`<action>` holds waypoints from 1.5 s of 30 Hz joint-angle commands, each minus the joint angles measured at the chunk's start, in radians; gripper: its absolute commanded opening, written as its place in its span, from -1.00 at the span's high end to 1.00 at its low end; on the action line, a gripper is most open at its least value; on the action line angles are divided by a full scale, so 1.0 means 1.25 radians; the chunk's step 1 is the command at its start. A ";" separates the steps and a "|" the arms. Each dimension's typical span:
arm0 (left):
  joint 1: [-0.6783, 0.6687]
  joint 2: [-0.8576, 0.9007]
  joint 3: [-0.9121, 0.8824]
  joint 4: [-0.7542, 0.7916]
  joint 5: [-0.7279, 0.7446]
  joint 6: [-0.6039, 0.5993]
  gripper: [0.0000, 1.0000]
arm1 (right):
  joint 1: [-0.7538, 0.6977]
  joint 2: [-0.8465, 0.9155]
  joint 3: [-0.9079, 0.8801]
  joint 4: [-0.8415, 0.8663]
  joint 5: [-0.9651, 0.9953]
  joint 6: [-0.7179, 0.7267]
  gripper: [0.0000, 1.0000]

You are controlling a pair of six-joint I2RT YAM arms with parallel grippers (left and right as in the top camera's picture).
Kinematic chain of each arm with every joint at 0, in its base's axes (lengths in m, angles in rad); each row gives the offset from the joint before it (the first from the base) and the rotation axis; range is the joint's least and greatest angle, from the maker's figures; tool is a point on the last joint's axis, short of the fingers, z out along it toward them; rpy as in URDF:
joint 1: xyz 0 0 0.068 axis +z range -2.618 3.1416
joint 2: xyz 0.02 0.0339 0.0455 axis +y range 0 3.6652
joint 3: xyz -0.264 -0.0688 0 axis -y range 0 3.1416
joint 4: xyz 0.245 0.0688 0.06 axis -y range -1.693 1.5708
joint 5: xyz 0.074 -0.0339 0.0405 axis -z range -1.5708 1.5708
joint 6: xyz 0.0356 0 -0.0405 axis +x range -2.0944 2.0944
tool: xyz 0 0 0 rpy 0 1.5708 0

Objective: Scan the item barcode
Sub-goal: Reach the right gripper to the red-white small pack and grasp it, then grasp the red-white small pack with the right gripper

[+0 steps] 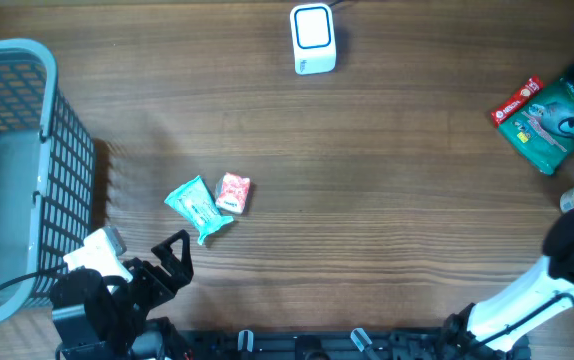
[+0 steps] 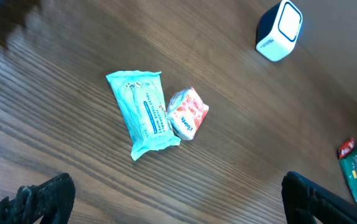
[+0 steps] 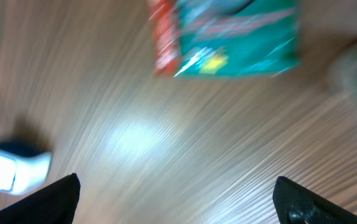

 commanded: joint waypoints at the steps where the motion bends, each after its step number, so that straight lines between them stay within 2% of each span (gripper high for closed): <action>1: 0.001 -0.001 -0.001 0.002 0.007 0.015 -1.00 | 0.201 -0.006 -0.005 -0.006 -0.057 0.034 -0.99; 6: 0.001 -0.001 -0.001 0.002 0.007 0.016 -1.00 | 0.502 0.013 -0.074 0.113 -0.022 -0.040 -0.99; 8: 0.001 -0.001 -0.001 0.002 0.007 0.016 -1.00 | 0.645 0.036 -0.127 0.192 0.022 -0.151 -1.00; 12: 0.001 -0.001 -0.001 0.002 0.007 0.016 -1.00 | 0.816 0.070 -0.248 0.365 0.137 -0.317 -0.99; 17: 0.001 -0.001 -0.001 0.002 0.007 0.015 -1.00 | 0.952 0.127 -0.356 0.562 0.161 -0.412 -1.00; 21: 0.001 -0.001 -0.001 0.002 0.007 0.015 -1.00 | 1.011 0.147 -0.357 0.663 0.106 -0.500 -0.99; 25: 0.001 -0.001 -0.001 0.002 0.007 0.016 -1.00 | 1.042 0.149 -0.357 0.729 0.087 -0.506 -1.00; 29: 0.001 -0.001 -0.001 0.002 0.007 0.016 -1.00 | 1.045 0.166 -0.357 0.750 -0.053 -0.503 -0.98; 32: 0.001 -0.001 -0.001 0.002 0.007 0.016 -1.00 | 1.045 0.204 -0.357 0.746 -0.070 -0.479 -0.70; 35: 0.001 -0.001 -0.001 0.002 0.007 0.015 -1.00 | 1.045 0.232 -0.357 0.742 -0.070 -0.465 -0.64; 39: 0.001 -0.001 -0.001 0.002 0.007 0.015 -1.00 | 1.046 0.258 -0.357 0.739 -0.072 -0.435 -0.43; 41: 0.001 -0.001 -0.001 0.002 0.007 0.015 -1.00 | 1.045 0.270 -0.357 0.738 -0.067 -0.430 -0.17; 45: 0.001 -0.001 -0.001 0.002 0.007 0.016 -1.00 | 1.031 0.262 -0.341 0.726 -0.058 -0.351 0.14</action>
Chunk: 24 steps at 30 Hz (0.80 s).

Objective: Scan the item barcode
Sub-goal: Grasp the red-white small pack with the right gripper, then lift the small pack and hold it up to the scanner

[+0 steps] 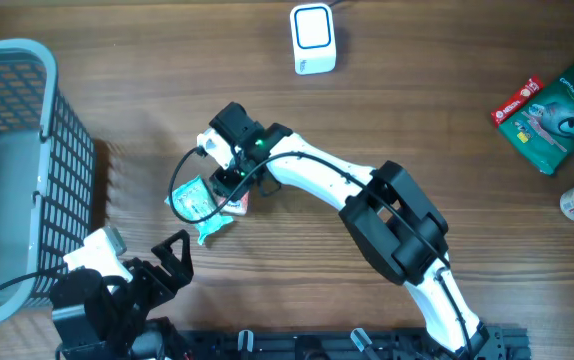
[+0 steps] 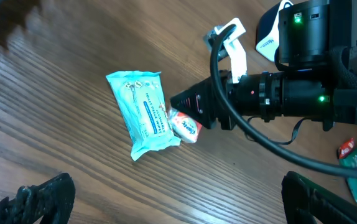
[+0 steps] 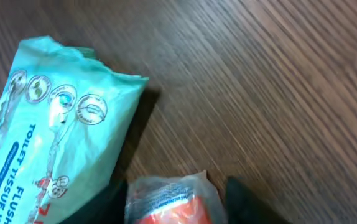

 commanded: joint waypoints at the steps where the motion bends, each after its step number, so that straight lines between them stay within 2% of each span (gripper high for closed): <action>1: 0.001 -0.001 -0.001 0.002 0.007 0.015 -1.00 | -0.020 0.025 0.033 -0.029 -0.004 0.091 0.33; 4: 0.001 -0.001 -0.001 0.002 0.007 0.015 -1.00 | -0.055 0.004 0.084 -0.077 0.000 0.155 0.58; 7: 0.001 -0.001 -0.001 0.002 0.007 0.015 -1.00 | -0.103 -0.020 0.136 -0.150 0.064 0.310 0.91; 9: 0.001 -0.001 -0.001 0.002 0.007 0.015 -1.00 | -0.145 -0.041 0.155 -0.222 0.118 0.475 0.91; 13: 0.001 -0.001 -0.001 0.002 0.007 0.015 -1.00 | -0.211 -0.066 0.155 -0.361 0.123 0.745 0.90; 15: 0.001 -0.001 -0.001 0.002 0.007 0.015 -1.00 | -0.250 -0.067 0.155 -0.504 0.064 0.957 0.87; 16: 0.001 -0.001 -0.001 0.002 0.007 0.015 -1.00 | -0.262 -0.067 0.155 -0.561 0.028 1.007 0.89; 17: 0.001 -0.001 -0.001 0.002 0.007 0.015 -1.00 | -0.272 -0.067 0.154 -0.611 -0.004 1.031 0.90; 19: 0.001 -0.001 -0.001 0.002 0.007 0.015 -1.00 | -0.287 -0.067 0.154 -0.696 -0.050 1.000 0.89; 21: 0.001 -0.001 -0.001 0.002 0.007 0.015 -1.00 | -0.292 -0.067 0.154 -0.784 -0.097 0.887 0.78; 23: 0.001 -0.001 -0.001 0.002 0.007 0.015 -1.00 | -0.292 -0.067 0.154 -0.833 -0.129 0.790 0.81; 24: 0.001 -0.001 -0.001 0.002 0.007 0.015 -1.00 | -0.292 -0.067 0.153 -0.837 -0.156 0.732 0.91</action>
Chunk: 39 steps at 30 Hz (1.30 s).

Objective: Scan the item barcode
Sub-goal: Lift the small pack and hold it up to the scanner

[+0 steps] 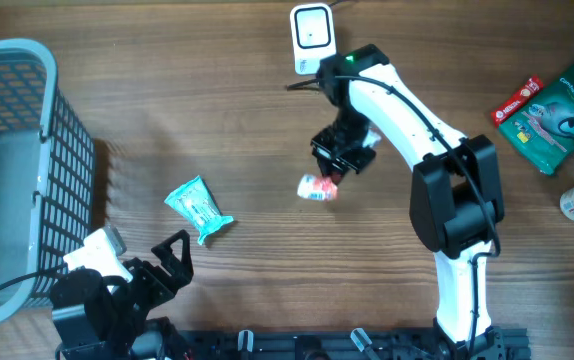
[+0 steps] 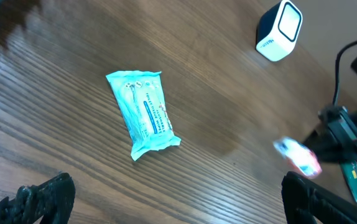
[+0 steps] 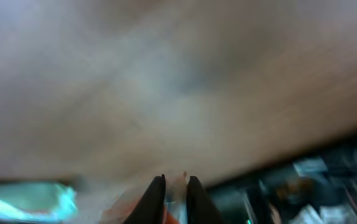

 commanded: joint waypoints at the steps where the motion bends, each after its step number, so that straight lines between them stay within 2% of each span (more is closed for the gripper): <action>1: 0.001 -0.001 -0.001 0.001 0.007 0.015 -1.00 | 0.005 -0.022 0.005 -0.029 -0.146 -0.204 0.91; 3: 0.001 -0.001 -0.001 0.001 0.007 0.015 -1.00 | 0.005 -0.022 0.005 -0.029 -0.205 -0.248 0.91; 11: 0.001 -0.001 -0.001 0.001 0.007 0.015 -1.00 | 0.005 -0.022 0.005 -0.029 -0.210 -0.208 0.91; 17: 0.001 -0.001 -0.001 0.001 0.007 0.015 -1.00 | 0.005 -0.022 0.005 -0.002 -0.155 -0.052 0.91; 25: 0.001 -0.001 -0.001 0.001 0.007 0.015 -1.00 | 0.004 -0.022 0.005 0.461 0.087 -0.052 0.91; 27: 0.001 -0.001 -0.001 0.001 0.007 0.015 -1.00 | 0.004 -0.022 0.005 0.604 0.228 -0.052 0.91; 31: 0.001 -0.001 -0.001 0.001 0.007 0.015 -1.00 | 0.004 -0.021 0.000 0.740 0.541 -0.052 0.91; 34: 0.001 -0.001 -0.001 0.001 0.007 0.015 -1.00 | 0.004 -0.017 -0.023 0.870 0.691 -0.053 0.91; 36: 0.001 -0.001 -0.001 0.001 0.007 0.015 -1.00 | 0.003 -0.004 -0.043 0.989 0.713 -0.095 0.91; 37: 0.001 -0.001 -0.001 0.001 0.007 0.015 -1.00 | 0.002 0.013 -0.056 1.102 0.688 -0.183 0.91; 39: 0.001 -0.001 -0.001 0.001 0.007 0.015 -1.00 | 0.002 0.043 -0.060 1.210 0.651 -0.280 0.91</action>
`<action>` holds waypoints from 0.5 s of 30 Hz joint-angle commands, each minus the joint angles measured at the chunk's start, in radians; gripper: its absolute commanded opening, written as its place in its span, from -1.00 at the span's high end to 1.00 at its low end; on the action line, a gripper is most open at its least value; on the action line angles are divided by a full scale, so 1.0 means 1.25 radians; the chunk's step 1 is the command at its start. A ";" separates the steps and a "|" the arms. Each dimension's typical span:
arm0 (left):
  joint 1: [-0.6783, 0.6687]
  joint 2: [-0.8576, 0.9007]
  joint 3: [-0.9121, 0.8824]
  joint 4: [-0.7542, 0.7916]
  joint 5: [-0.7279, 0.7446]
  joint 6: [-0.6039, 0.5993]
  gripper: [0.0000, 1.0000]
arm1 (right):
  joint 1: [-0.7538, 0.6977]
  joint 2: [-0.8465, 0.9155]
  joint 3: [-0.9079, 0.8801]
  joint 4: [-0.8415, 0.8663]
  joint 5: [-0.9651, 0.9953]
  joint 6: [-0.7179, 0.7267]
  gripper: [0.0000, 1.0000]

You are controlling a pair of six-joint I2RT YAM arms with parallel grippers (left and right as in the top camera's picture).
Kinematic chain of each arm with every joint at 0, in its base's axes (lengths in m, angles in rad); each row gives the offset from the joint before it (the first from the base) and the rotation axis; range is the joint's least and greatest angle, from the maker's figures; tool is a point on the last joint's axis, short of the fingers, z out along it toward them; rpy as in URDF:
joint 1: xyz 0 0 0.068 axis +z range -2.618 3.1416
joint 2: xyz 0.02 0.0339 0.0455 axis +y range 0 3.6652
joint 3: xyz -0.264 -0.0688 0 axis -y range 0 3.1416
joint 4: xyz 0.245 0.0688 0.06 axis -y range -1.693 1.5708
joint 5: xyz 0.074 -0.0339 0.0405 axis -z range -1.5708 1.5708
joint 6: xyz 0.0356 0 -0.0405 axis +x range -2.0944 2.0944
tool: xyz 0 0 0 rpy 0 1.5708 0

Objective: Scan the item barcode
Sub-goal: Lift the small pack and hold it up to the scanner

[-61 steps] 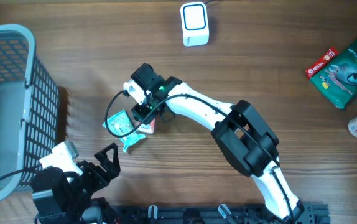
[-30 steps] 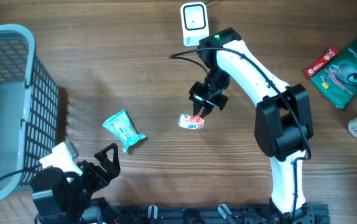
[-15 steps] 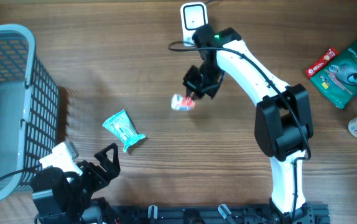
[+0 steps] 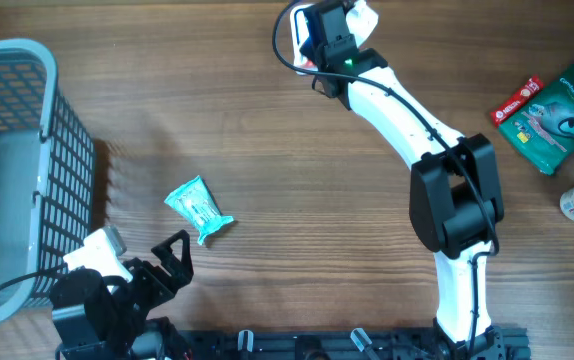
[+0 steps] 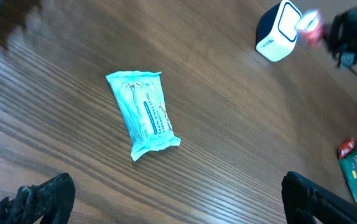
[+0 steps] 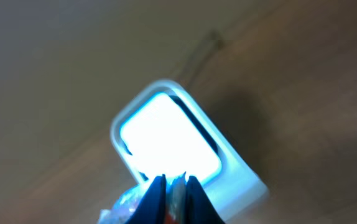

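The white scanner [image 6: 171, 132] shows its lit window right behind my right gripper [image 6: 176, 182]. That gripper is shut on the small red-and-white packet [image 6: 126, 204], pinching its crimped edge. In the left wrist view the packet [image 5: 309, 20] hangs just over the scanner [image 5: 278, 28]. From overhead my right gripper [image 4: 319, 30] covers most of the scanner [image 4: 296, 38] at the far edge. My left gripper [image 5: 181, 208] is open and low at the near left [image 4: 172, 255].
A teal wipes pack [image 4: 197, 208] lies left of centre, also in the left wrist view [image 5: 144, 114]. A grey-blue basket [image 4: 7, 170] stands at the left edge. Green and red packets [image 4: 547, 108] and a green-capped bottle sit at the right edge.
My right gripper has moved from mid-table, where it held the packet, to the far edge. The packet is now in front of the scanner's window. The left arm has not moved.
The packet first lay beside the teal wipes pack, with my right arm at the right edge. Then my right gripper was at the packet. Later it held the packet up over mid-table, and now holds it at the scanner.
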 commanded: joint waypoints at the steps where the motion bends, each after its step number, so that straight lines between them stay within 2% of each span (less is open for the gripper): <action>1: 0.001 -0.002 -0.001 0.001 0.007 0.016 -1.00 | 0.002 0.070 -0.015 0.184 0.048 -0.213 0.91; 7: 0.001 -0.002 -0.001 0.001 0.007 0.015 -1.00 | -0.006 0.193 -0.015 0.472 0.047 -0.317 0.91; 15: 0.001 -0.002 -0.001 0.001 0.007 0.016 -1.00 | -0.031 0.223 -0.015 0.598 -0.007 -0.317 0.92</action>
